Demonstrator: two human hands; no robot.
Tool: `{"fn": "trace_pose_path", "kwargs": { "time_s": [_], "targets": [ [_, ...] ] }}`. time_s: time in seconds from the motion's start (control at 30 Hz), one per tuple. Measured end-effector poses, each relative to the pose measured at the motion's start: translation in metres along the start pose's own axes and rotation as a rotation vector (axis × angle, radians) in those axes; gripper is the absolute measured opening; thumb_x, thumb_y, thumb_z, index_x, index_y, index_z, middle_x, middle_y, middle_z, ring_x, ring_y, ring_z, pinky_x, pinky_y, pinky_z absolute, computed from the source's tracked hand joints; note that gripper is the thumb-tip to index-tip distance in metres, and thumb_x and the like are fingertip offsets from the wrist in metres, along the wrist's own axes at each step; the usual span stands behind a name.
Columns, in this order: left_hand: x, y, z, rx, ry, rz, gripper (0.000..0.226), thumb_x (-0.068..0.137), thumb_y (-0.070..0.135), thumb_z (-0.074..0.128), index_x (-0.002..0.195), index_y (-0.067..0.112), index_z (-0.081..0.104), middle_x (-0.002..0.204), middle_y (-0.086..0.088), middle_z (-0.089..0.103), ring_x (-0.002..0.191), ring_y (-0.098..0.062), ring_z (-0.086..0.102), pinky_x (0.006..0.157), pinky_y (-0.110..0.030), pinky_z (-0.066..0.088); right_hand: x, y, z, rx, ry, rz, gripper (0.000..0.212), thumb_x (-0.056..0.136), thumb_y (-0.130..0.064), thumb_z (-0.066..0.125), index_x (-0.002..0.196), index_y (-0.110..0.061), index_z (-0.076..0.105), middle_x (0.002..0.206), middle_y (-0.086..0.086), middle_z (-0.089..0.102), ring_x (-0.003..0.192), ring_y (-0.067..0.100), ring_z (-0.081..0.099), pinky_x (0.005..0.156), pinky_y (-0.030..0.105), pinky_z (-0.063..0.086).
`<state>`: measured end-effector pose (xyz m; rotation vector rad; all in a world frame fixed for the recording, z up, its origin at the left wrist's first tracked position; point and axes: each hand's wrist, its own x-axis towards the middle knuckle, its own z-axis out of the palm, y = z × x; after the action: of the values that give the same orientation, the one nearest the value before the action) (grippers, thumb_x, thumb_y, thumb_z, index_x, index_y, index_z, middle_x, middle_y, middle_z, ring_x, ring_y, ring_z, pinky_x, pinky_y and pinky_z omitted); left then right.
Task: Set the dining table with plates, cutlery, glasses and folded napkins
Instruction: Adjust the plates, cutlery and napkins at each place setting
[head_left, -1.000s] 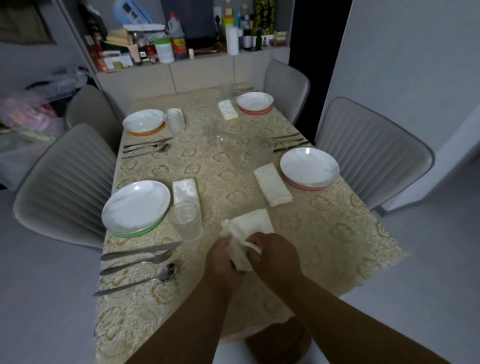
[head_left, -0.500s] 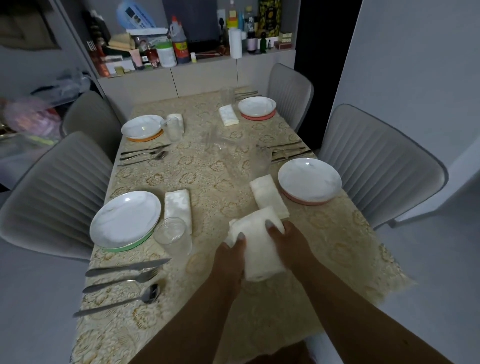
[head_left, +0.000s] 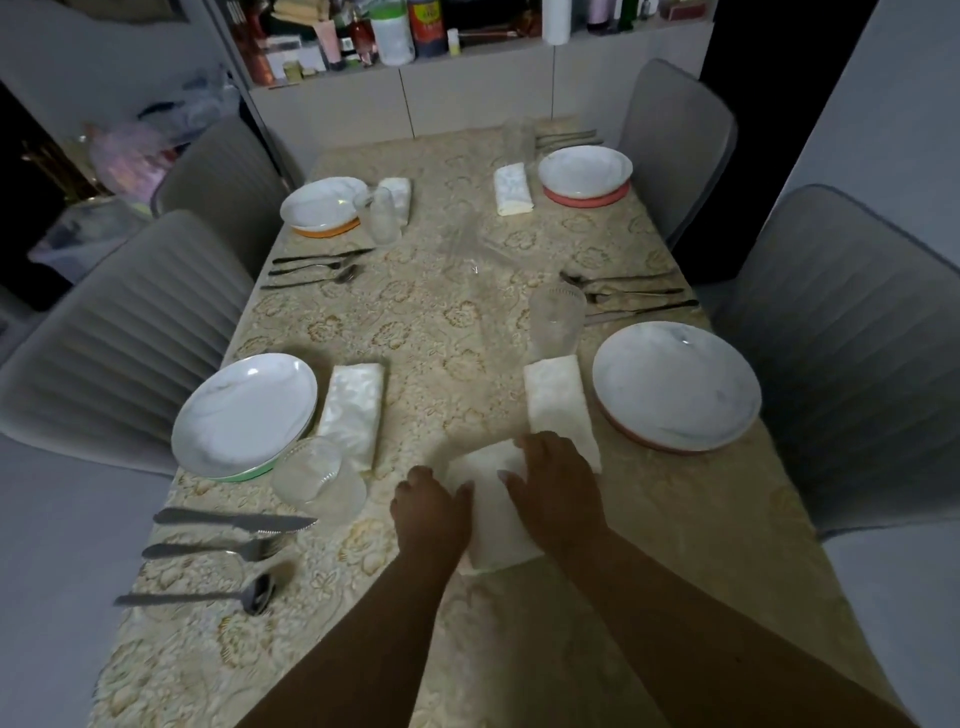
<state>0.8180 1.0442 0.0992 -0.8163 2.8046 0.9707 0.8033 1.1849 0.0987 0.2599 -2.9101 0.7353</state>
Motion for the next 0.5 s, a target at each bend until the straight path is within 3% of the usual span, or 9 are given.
{"fn": "trace_pose_path", "kwargs": {
  "time_s": [0.1, 0.2, 0.33, 0.43, 0.5],
  "targets": [
    [0.026, 0.014, -0.011, -0.025, 0.094, 0.089, 0.044, 0.088, 0.031, 0.064, 0.123, 0.005, 0.055, 0.115, -0.015, 0.062, 0.108, -0.03, 0.057, 0.095, -0.039, 0.046, 0.006, -0.005, 0.008, -0.046, 0.022, -0.142, 0.038, 0.076, -0.042, 0.042, 0.086, -0.016, 0.067, 0.087, 0.0, 0.065, 0.078, 0.022, 0.063, 0.067, 0.034, 0.055],
    [0.061, 0.037, -0.021, -0.108, 0.01, 0.104, 0.029, 0.092, 0.03, 0.059, 0.109, 0.007, 0.062, 0.103, -0.012, 0.068, 0.098, -0.029, 0.063, 0.084, -0.035, 0.05, 0.025, -0.01, 0.009, 0.018, 0.02, -0.133, 0.031, 0.077, -0.037, 0.043, 0.079, -0.017, 0.066, 0.081, 0.0, 0.063, 0.075, 0.023, 0.062, 0.064, 0.033, 0.052],
    [0.097, 0.061, -0.019, -0.156, -0.106, 0.156, 0.023, 0.093, 0.028, 0.056, 0.109, 0.013, 0.062, 0.106, -0.006, 0.067, 0.098, -0.024, 0.062, 0.086, -0.034, 0.051, 0.058, -0.009, 0.01, 0.077, 0.091, -0.046, 0.027, 0.082, -0.032, 0.046, 0.084, -0.013, 0.066, 0.081, 0.003, 0.063, 0.075, 0.024, 0.059, 0.066, 0.03, 0.05],
    [0.124, 0.079, -0.009, -0.205, -0.209, 0.227, 0.021, 0.095, 0.017, 0.052, 0.113, 0.014, 0.063, 0.112, -0.005, 0.064, 0.093, -0.02, 0.06, 0.077, -0.028, 0.049, 0.083, -0.005, 0.014, 0.127, 0.132, 0.039, 0.02, 0.085, -0.026, 0.053, 0.091, -0.01, 0.065, 0.087, 0.007, 0.063, 0.082, 0.026, 0.058, 0.074, 0.033, 0.049],
    [0.142, 0.091, 0.002, -0.232, -0.287, 0.267, 0.023, 0.095, 0.015, 0.052, 0.114, 0.017, 0.065, 0.119, -0.005, 0.063, 0.101, -0.022, 0.061, 0.087, -0.032, 0.051, 0.097, -0.001, 0.017, 0.161, 0.152, 0.096, 0.025, 0.088, -0.027, 0.048, 0.093, -0.01, 0.065, 0.089, 0.007, 0.062, 0.086, 0.024, 0.057, 0.078, 0.033, 0.045]
  ]
}}
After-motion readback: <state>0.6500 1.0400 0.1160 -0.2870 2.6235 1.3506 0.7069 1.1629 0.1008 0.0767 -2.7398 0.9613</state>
